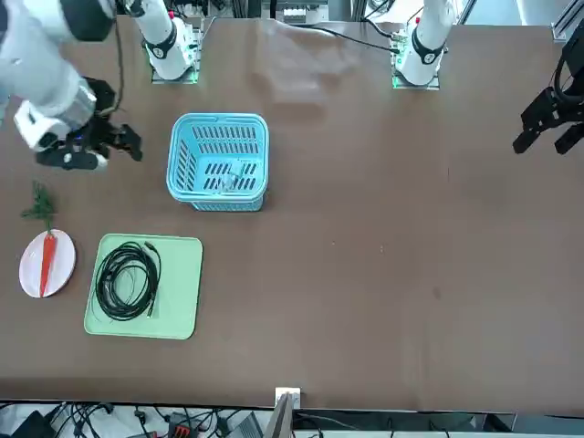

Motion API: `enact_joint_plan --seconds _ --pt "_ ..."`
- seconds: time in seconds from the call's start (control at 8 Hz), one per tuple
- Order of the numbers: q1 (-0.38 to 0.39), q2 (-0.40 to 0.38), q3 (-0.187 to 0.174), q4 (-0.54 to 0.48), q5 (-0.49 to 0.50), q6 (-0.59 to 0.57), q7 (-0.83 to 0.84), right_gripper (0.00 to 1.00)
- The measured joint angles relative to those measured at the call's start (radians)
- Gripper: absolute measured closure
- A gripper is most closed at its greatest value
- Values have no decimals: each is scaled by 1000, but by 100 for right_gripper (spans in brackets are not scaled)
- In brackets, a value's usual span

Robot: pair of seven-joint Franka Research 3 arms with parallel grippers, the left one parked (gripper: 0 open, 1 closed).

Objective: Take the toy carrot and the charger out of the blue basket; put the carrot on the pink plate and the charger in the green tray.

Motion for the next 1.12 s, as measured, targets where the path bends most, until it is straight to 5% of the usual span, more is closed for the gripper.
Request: enact_joint_plan --seconds 0.5,0.88,1.12 --pt "245 -21 4 -289 1 357 180 0" --pt "263 88 -2 -322 1 545 190 0" --pt "266 182 -3 -282 1 560 190 0"
